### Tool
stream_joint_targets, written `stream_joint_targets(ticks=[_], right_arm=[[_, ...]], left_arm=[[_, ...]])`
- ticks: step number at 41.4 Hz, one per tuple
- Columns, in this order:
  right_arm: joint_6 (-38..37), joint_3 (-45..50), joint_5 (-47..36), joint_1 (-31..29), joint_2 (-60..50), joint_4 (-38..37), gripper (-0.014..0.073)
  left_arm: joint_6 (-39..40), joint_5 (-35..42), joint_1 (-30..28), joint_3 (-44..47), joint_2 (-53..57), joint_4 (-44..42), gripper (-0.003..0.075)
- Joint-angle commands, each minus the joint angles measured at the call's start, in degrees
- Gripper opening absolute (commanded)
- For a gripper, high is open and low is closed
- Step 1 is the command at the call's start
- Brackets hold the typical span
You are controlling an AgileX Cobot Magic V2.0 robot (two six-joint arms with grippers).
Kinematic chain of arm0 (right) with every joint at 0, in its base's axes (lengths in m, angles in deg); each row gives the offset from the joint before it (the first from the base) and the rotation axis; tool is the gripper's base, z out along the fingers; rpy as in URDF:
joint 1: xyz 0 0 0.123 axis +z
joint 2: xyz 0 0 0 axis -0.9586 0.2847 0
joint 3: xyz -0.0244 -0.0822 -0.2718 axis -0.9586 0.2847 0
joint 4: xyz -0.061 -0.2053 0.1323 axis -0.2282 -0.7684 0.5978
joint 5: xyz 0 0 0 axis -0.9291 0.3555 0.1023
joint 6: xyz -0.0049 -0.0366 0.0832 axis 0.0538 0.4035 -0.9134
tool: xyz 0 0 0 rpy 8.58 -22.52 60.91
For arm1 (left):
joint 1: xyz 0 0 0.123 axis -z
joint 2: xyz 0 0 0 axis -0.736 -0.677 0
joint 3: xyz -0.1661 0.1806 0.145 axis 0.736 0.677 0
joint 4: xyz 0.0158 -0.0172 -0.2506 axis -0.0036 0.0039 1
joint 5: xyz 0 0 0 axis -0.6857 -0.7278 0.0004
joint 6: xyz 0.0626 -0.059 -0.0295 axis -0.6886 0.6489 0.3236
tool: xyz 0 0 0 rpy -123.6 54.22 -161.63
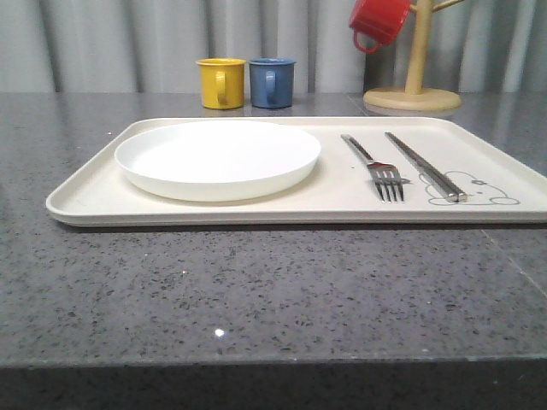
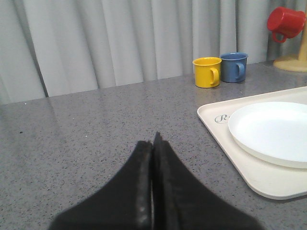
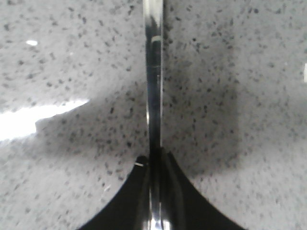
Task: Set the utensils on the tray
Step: 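Lower the right gripper onto the metal spoon and grasp it, then place the spoon on the tray beside the chopsticks with the right gripper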
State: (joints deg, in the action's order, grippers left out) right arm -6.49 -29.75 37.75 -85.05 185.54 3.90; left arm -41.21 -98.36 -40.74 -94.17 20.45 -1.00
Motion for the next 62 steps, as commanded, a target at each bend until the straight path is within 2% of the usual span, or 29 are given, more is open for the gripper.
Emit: stream_joint_targets(ticks=[1, 9, 15, 30, 35, 62], right_arm=[[-0.2, -1.8, 0.8, -0.4, -5.9, 1.3, -0.0068], [-0.9, -1.8, 4.3, 0.6, -11.0, 3.4, -0.0066], [-1.5, -1.8, 6.5, 3.7, -13.4, 3.4, -0.0066], [-8.7, -1.8, 6.0, 20.4, -13.9, 3.4, -0.0066], [-11.3, -1.8, 4.3, 23.8, -13.2, 3.4, -0.0066], [-15.2, -1.8, -0.1, 24.7, -5.1, 5.1, -0.0066]], left_arm=[[0.6, 5.1, -0.1, -1.3, -0.7, 0.7, -0.0019], [0.6, 5.1, -0.1, -1.3, -0.7, 0.7, -0.0019], [0.6, 5.1, -0.1, -1.3, -0.7, 0.7, -0.0019], [0.6, 5.1, -0.1, -1.3, -0.7, 0.7, -0.0019], [0.6, 5.1, -0.1, -1.3, -0.7, 0.7, -0.0019], [0.6, 5.1, -0.1, -1.3, -0.7, 0.7, -0.0019]])
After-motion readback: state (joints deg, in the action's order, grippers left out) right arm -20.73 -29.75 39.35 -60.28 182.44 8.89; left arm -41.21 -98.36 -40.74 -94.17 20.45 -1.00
